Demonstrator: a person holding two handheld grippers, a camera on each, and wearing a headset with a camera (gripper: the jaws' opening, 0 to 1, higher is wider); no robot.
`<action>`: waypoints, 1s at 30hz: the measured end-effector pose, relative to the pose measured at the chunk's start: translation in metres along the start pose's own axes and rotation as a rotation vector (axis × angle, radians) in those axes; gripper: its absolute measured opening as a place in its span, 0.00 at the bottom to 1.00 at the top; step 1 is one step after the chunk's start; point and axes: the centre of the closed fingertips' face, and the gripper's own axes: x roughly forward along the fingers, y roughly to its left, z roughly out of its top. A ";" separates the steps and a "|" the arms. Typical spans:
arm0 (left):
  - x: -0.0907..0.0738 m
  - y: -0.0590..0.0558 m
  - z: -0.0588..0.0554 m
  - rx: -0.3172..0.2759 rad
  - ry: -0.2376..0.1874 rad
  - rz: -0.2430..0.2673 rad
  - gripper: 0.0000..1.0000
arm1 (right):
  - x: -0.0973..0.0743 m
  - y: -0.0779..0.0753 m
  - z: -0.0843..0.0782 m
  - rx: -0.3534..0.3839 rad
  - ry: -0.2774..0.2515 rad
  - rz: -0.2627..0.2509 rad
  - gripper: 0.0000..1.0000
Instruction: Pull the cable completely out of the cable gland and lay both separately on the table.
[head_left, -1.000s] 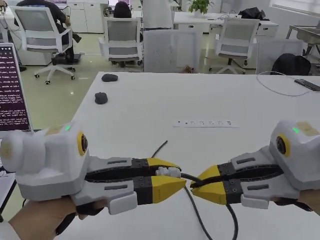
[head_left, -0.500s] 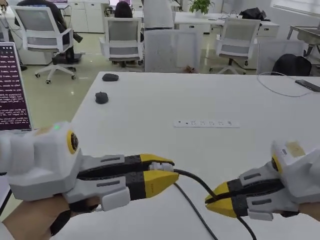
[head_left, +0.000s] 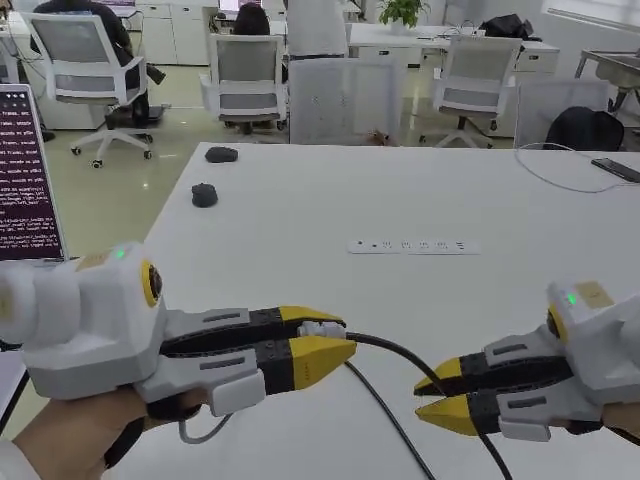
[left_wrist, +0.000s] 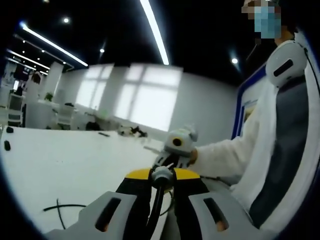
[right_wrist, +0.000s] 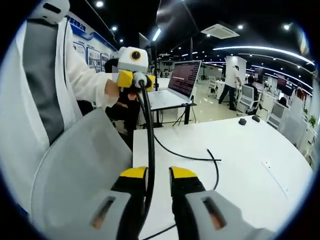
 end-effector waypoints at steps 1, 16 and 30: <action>0.001 0.001 -0.002 0.001 0.007 0.004 0.16 | -0.001 0.001 0.007 0.002 -0.023 0.002 0.21; 0.013 0.000 -0.021 0.003 0.057 -0.006 0.16 | 0.007 0.016 0.067 0.004 -0.171 0.070 0.18; 0.011 0.006 -0.024 0.006 0.063 0.008 0.16 | 0.014 0.020 0.061 -0.015 -0.165 0.105 0.03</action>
